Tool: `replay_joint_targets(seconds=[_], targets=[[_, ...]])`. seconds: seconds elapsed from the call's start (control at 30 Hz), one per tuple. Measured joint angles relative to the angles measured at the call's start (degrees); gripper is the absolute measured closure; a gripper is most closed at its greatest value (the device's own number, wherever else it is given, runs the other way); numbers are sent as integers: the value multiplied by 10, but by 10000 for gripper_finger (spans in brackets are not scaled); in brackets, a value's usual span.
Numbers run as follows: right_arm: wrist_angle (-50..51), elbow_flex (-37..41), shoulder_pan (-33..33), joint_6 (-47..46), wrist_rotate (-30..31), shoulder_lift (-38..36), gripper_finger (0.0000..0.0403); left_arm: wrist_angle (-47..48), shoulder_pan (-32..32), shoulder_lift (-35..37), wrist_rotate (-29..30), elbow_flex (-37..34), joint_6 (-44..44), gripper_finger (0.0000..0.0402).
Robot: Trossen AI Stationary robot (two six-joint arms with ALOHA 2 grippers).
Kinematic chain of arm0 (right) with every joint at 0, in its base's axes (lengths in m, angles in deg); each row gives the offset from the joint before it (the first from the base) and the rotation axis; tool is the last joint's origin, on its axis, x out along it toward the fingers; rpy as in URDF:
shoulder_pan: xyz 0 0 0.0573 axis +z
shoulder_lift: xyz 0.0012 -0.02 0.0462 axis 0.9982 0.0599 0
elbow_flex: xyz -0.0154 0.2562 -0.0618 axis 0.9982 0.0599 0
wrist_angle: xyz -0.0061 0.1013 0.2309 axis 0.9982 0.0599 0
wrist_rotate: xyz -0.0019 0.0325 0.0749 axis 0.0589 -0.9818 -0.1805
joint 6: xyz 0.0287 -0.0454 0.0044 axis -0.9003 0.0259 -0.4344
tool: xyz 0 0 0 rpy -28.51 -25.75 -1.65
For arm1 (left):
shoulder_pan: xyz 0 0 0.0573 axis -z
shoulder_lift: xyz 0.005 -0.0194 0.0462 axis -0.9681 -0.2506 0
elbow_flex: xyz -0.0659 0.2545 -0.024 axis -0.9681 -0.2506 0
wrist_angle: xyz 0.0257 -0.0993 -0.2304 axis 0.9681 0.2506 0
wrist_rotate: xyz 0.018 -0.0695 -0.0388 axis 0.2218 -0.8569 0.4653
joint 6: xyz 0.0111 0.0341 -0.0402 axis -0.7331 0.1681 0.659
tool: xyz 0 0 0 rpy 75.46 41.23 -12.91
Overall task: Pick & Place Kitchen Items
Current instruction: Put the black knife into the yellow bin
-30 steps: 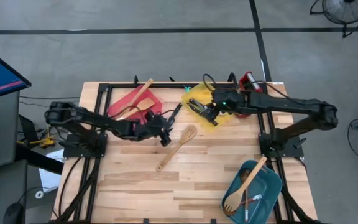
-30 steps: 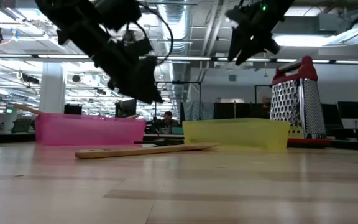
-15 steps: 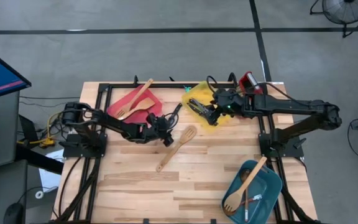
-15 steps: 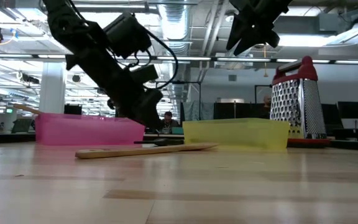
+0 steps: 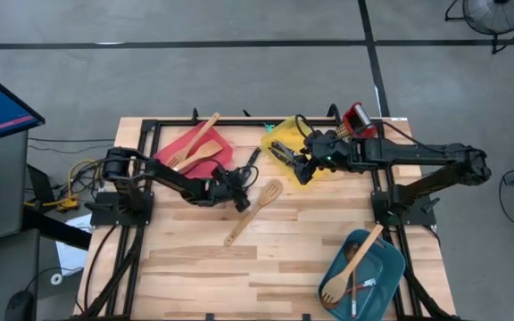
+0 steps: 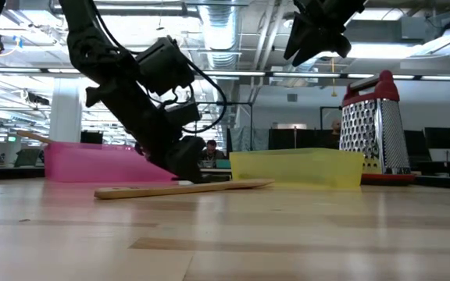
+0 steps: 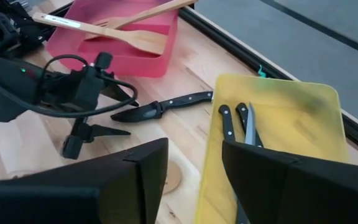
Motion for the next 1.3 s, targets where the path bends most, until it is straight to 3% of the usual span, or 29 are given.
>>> replay_joint_targets(seconds=[0.23, 0.67, 1.0, 1.3], targets=[[0, 0, 11, 0, 0, 0, 245, -12, -25, -15, -57, 2, 21, 172], [-4, 0, 18, 0, -1, 0, 263, 3, -30, 0, -75, 1, 23, 332], [-7, 0, 18, 0, -2, 0, 276, 36, -28, 11, -78, 0, 40, 330], [-8, 0, 18, 0, -2, 0, 276, 110, -27, 124, -69, -4, 35, 335]])
